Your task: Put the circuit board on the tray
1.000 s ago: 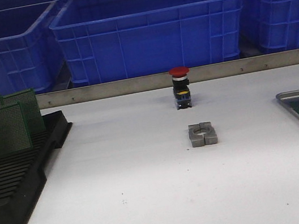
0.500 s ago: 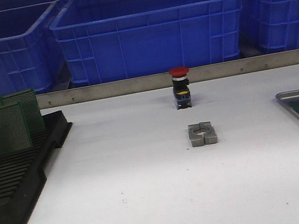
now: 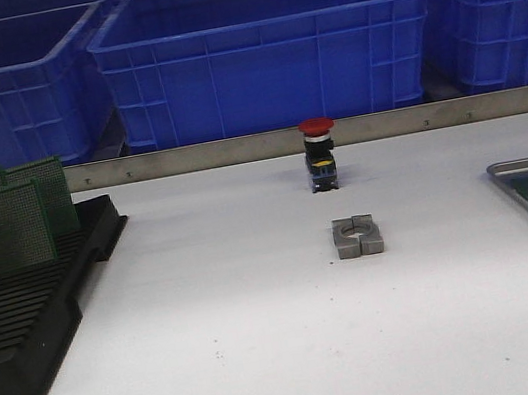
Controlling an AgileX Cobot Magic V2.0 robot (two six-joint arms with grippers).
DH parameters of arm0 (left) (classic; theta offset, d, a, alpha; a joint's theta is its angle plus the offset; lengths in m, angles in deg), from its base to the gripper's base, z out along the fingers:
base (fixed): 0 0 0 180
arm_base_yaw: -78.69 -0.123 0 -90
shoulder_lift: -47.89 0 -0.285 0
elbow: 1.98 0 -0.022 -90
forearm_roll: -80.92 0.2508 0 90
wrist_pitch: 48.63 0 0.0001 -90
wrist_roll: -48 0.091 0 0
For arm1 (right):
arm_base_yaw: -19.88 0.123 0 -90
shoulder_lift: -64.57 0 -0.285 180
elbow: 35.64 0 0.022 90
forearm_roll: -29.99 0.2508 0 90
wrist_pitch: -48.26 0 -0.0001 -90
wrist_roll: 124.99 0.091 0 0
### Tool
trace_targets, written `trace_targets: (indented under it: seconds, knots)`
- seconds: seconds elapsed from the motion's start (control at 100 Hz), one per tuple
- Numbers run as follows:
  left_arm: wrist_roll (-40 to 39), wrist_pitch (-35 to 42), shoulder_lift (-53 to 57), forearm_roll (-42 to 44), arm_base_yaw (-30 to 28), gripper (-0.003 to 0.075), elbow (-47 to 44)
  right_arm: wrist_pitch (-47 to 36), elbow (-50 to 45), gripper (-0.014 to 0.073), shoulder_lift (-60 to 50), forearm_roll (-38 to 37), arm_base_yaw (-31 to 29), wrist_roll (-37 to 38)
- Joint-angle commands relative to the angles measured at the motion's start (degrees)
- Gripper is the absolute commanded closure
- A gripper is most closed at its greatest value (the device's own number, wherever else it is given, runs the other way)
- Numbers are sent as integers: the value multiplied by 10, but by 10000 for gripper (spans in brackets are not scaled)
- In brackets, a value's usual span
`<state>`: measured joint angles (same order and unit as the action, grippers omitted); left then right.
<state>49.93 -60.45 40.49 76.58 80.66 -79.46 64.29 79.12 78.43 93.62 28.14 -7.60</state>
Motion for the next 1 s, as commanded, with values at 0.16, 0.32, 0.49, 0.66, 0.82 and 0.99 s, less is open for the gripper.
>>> trace_targets:
  seconds: [0.16, 0.32, 0.49, 0.66, 0.82, 0.99]
  knots:
    - [-6, 49, 16, -3, -2, 741, -11, -16, 15, 654, 5, 9, 1, -7]
    - [-6, 49, 16, -3, -2, 741, -11, -52, 11, 654, 5, 9, -4, -7]
    - [-6, 50, 16, -3, -2, 741, -11, -150, 0, 654, 5, -15, -29, -4]
    - [-6, 50, 16, -3, -2, 741, -11, -178, -29, 654, 5, -276, -66, 235]
    - [-6, 50, 16, -3, -2, 741, -11, -204, -91, 654, -20, -591, -110, 591]
    - [-6, 51, 16, -3, -2, 741, -11, -160, -136, 654, -77, -707, -113, 729]
